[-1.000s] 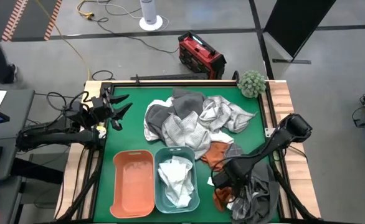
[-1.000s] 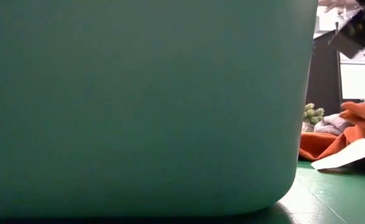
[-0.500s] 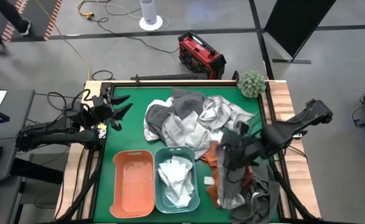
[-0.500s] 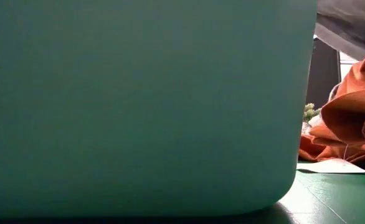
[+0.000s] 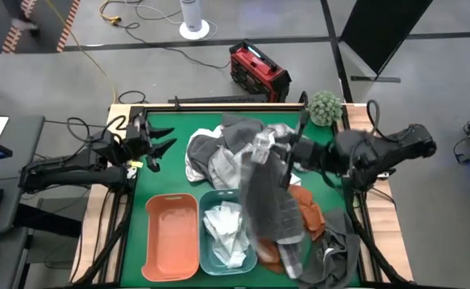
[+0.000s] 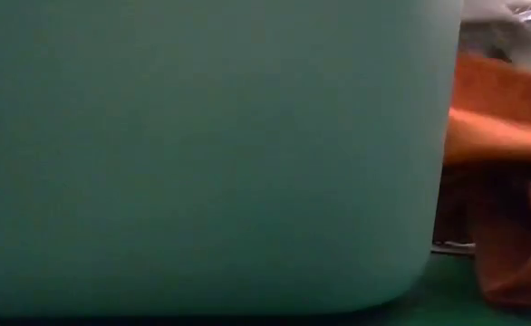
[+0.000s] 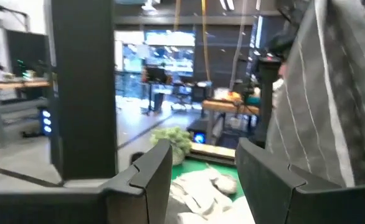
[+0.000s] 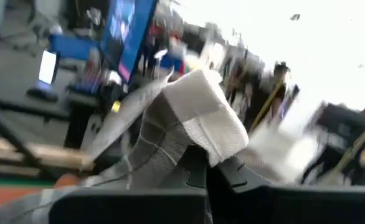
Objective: Sort towels by color in basket
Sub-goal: Put the gray checkered towel into the orange bin
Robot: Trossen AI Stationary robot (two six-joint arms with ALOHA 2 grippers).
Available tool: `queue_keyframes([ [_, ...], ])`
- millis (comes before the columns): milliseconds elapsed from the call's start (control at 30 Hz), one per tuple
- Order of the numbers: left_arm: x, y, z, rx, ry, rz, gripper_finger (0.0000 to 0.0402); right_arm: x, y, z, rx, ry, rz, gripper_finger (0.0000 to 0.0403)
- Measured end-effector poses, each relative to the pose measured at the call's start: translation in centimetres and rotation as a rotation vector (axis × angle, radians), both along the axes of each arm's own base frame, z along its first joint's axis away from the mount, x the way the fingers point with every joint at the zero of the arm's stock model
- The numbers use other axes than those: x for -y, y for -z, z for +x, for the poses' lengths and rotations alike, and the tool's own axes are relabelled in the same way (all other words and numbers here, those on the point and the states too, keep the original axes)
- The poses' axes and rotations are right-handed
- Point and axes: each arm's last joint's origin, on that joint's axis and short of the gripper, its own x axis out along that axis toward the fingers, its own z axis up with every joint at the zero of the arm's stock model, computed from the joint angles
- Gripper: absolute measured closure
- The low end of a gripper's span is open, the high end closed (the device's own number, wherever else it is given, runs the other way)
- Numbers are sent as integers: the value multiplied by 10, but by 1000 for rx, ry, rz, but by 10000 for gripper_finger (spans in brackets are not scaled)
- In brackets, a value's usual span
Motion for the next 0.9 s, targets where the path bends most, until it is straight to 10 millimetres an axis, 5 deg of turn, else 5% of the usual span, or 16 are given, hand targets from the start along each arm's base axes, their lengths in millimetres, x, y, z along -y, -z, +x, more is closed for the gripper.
queue_keyframes([
  [200, 0, 3, 18, -17, 88, 4, 234, 41, -9, 10, 121, -135, 32, 386],
  [433, 0, 5, 39, 2, 180, 2, 205, 80, 8, 35, 73, -119, 127, 386],
  [733, 0, 16, 86, 90, 231, -14, 152, 95, 56, 90, -59, -97, 120, 386],
  [900, -3, 25, 110, 90, 235, -38, 150, 94, 65, 105, -41, -106, 82, 386],
])
